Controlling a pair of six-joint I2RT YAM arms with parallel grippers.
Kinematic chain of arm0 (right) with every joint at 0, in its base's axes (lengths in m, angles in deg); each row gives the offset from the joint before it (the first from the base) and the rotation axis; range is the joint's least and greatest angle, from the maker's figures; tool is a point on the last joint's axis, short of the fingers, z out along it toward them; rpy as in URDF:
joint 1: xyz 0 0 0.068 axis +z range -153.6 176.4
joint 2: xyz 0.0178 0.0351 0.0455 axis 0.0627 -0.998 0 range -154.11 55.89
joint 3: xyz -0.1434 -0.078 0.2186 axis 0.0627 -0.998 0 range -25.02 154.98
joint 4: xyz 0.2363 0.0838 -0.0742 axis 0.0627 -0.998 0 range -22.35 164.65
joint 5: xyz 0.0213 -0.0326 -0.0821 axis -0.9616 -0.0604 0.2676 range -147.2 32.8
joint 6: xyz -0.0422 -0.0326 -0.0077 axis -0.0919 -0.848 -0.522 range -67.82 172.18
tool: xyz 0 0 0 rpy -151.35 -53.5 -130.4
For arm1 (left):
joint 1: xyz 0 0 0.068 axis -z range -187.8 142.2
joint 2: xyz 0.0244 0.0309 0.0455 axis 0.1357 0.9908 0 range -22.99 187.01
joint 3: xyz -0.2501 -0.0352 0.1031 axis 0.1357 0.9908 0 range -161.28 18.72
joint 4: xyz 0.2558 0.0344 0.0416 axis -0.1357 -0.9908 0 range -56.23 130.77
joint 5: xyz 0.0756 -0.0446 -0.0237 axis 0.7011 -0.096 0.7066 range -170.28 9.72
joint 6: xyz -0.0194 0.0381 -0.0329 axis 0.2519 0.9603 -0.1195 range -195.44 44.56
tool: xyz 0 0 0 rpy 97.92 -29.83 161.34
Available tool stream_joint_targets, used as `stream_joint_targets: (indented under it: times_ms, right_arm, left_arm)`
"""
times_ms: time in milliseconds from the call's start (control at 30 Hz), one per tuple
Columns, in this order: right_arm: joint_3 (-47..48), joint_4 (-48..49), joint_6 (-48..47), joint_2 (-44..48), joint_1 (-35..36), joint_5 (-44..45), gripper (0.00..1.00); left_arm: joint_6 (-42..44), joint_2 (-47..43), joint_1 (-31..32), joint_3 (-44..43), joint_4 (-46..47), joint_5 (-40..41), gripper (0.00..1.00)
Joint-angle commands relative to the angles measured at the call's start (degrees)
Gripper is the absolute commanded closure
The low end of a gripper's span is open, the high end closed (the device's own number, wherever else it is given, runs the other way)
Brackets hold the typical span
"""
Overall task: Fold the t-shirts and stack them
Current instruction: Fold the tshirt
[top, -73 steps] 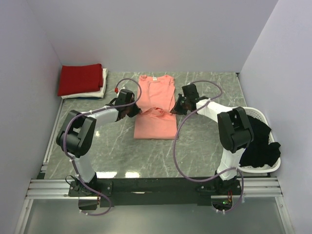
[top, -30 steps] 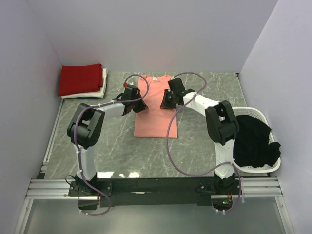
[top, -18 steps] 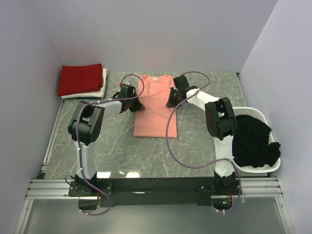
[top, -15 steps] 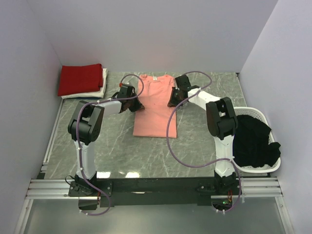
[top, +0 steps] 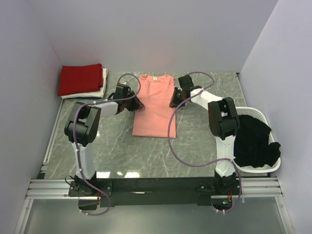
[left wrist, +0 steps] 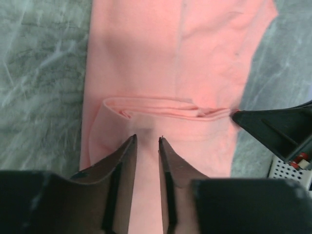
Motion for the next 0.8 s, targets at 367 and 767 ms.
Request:
stream_joint_targets:
  times_ms: [367, 767]
  right_arm:
    - [-21.2, 6.9, 1.4, 26.6, 4.0, -0.5, 0.67]
    - [-42.1, 18.9, 7.2, 32.7, 13.7, -0.9, 0.68]
  left_arm:
    - [-2.6, -21.9, 3.7, 19.5, 7.3, 0.9, 0.86]
    - [-4.2, -27.8, 5.2, 39.0, 15.6, 1.3, 0.98]
